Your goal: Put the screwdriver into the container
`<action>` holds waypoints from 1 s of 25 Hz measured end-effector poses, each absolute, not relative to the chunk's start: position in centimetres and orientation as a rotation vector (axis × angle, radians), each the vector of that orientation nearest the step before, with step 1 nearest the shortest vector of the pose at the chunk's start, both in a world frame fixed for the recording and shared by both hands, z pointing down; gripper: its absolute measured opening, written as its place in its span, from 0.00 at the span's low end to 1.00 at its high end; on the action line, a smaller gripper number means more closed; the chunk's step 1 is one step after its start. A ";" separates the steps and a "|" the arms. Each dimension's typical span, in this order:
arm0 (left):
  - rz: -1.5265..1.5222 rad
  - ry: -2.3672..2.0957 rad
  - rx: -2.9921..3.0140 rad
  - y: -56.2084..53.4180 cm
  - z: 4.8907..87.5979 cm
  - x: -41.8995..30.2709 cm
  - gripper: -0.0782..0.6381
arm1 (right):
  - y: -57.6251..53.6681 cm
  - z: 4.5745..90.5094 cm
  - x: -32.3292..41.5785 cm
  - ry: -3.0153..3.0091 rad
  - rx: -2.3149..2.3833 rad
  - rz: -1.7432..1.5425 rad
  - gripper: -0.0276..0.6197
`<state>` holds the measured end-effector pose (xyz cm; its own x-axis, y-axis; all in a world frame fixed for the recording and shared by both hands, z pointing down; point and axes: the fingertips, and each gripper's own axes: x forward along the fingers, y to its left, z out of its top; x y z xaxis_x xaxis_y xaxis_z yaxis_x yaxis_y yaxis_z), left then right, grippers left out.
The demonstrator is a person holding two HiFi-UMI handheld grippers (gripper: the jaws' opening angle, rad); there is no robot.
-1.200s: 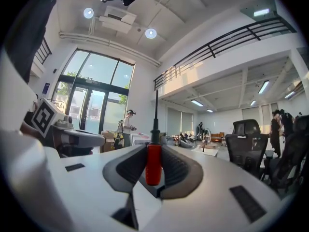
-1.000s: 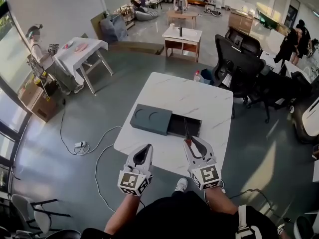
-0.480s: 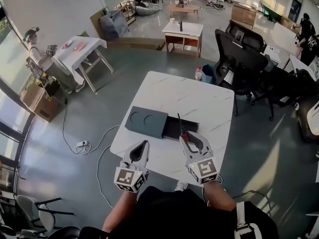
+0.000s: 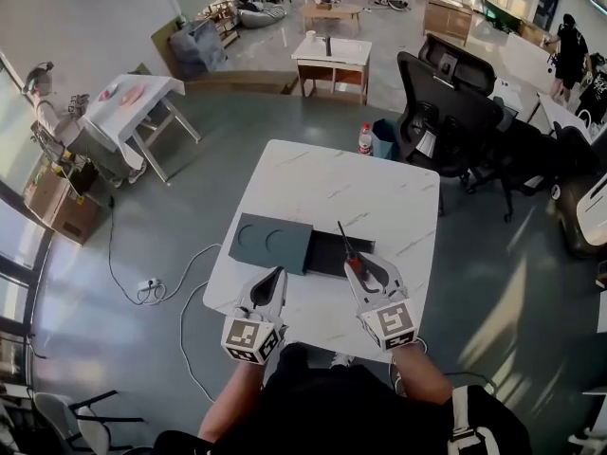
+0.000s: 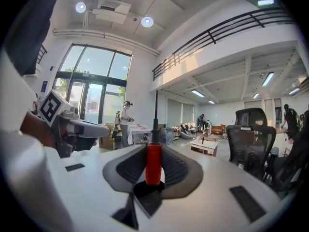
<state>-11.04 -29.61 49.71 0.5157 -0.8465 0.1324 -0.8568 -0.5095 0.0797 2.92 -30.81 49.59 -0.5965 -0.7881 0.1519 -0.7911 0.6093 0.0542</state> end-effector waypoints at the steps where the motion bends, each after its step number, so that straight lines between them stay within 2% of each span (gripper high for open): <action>1: 0.113 -1.470 2.615 -30.0 49.9 -11.2 0.12 | -31.0 49.6 2.7 -2.669 1.315 0.025 0.19; 15: 0.182 -1.379 2.617 -33.4 52.8 -14.5 0.12 | -34.3 55.5 1.6 -2.330 1.161 -0.200 0.19; 25: 0.190 -1.361 2.587 -34.8 54.1 -16.6 0.12 | -35.5 64.4 2.2 -2.059 0.867 -0.234 0.19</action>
